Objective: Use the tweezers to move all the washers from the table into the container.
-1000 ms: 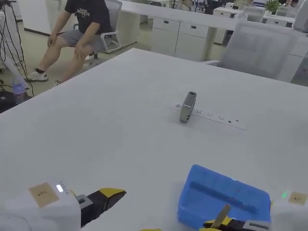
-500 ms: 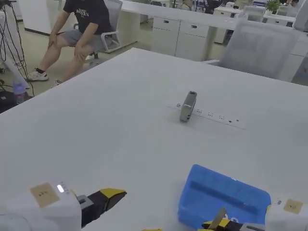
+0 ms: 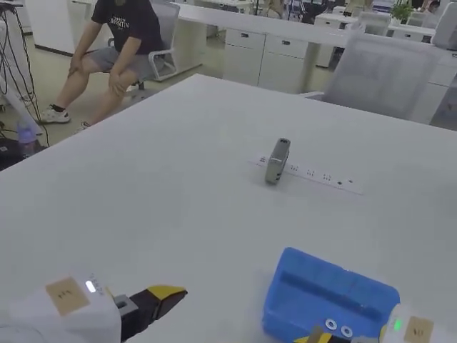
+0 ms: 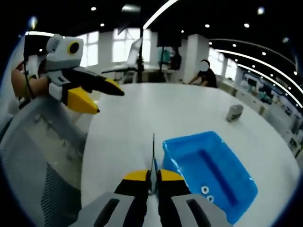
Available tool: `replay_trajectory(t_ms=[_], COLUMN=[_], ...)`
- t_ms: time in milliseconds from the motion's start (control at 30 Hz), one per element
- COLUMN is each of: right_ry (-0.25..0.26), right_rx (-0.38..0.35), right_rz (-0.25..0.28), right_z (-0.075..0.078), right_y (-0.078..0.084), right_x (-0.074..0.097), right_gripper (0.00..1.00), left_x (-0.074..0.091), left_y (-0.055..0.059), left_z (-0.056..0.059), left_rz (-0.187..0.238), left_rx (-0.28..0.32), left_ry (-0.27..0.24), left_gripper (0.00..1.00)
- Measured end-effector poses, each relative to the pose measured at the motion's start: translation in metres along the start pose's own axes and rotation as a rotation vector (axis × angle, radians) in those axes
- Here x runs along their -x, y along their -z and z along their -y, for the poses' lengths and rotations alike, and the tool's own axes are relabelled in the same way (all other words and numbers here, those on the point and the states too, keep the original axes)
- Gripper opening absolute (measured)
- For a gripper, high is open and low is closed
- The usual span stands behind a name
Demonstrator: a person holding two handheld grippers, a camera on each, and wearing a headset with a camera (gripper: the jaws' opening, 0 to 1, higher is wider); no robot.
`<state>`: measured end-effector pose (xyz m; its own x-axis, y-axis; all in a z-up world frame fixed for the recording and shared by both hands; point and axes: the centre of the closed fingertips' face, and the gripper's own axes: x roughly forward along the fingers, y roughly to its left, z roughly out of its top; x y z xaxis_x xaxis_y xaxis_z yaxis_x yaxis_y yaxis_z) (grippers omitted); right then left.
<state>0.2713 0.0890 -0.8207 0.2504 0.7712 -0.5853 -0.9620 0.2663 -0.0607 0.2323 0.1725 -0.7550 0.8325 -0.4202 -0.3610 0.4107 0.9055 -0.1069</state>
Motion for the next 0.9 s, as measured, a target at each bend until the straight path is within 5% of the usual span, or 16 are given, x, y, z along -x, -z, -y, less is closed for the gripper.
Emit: replay_trajectory(t_ms=[133, 433, 900], right_ry=[0.005, -0.003, 0.004], right_rx=[-0.063, -0.068, -0.086], right_rz=[0.014, 0.003, 0.099], right_z=[0.005, 0.003, 0.014], right_y=[0.001, 0.0, -0.04], right_x=[0.002, 0.006, 0.03], right_gripper=[0.03, 0.03, 0.03], left_x=[0.0, 0.0, 0.001], left_y=[0.0, 0.0, -0.001], left_z=[0.0, -0.001, -0.001], left_rz=[-0.001, 0.003, 0.004], left_rx=[0.0, 0.001, -0.001], left_ry=[0.001, -0.006, -0.004], left_gripper=[0.48, 0.48, 0.48])
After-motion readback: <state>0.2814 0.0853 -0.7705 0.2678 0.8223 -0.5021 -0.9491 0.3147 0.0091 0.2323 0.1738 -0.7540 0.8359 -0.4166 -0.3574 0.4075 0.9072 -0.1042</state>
